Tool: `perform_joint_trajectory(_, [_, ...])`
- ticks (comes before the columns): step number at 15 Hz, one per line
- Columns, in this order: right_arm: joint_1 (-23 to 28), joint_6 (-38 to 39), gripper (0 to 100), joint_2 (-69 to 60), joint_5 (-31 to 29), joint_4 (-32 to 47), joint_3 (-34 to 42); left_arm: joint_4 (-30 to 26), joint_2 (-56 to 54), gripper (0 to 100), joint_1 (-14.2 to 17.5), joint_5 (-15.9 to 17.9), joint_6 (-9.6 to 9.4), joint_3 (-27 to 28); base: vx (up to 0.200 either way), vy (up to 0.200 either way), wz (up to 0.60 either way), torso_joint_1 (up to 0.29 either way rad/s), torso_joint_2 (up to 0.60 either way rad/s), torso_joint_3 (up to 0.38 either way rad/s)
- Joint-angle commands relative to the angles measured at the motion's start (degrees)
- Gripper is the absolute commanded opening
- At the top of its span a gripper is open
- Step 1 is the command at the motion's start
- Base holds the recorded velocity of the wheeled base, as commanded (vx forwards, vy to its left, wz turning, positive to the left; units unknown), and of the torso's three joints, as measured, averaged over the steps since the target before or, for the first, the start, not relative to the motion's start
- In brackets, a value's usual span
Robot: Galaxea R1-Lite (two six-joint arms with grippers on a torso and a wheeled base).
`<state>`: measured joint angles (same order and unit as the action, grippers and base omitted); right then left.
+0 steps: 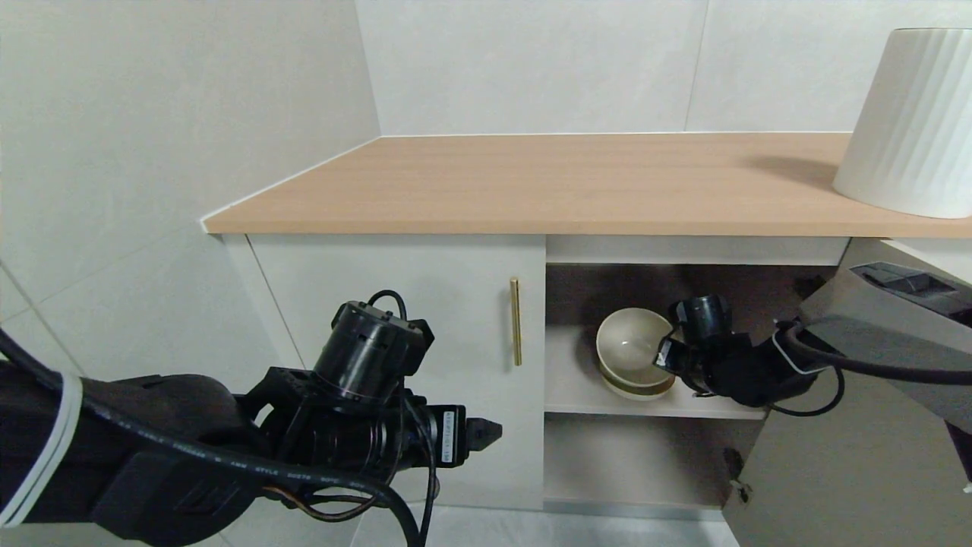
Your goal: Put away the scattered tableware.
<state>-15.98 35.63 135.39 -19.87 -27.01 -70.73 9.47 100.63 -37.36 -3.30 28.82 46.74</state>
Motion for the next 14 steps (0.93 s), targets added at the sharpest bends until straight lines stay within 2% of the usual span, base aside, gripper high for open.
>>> perform_joint_trajectory(1, [0.0,0.0,0,0.6,0.1,-0.1,-0.2,0.0,0.1,100,0.0,0.0,0.1,0.0,0.0,0.0,0.0,0.0,0.0,0.0])
perform_joint_trajectory(2, [0.0,0.0,0,0.6,0.0,-0.1,-0.2,0.0,0.1,100,0.0,0.0,0.01,-0.1,0.0,0.0,0.0,0.0,0.0,0.0])
perform_joint_trajectory(3, [0.0,0.0,100,0.5,0.0,0.0,-0.1,0.0,0.1,100,0.0,0.0,0.1,0.0,0.0,0.0,0.0,0.0,0.0,0.0])
perform_joint_trajectory(10, [-0.7,0.0,100,-1.4,0.7,1.4,1.0,0.1,-0.3,100,0.5,-0.1,0.1,0.0,0.0,0.0,0.0,0.0,0.0,0.0])
perform_joint_trajectory(13, [-2.5,-1.0,100,-8.9,3.2,3.0,7.6,-0.1,-5.6,100,1.2,-0.1,0.01,-0.3,0.0,0.0,0.0,0.0,0.0,0.0])
perform_joint_trajectory(14, [-4.0,-3.3,100,-16.0,6.2,6.6,11.8,-0.7,-10.6,100,1.9,0.0,-0.17,-1.7,0.0,0.0,0.0,0.0,0.0,0.0])
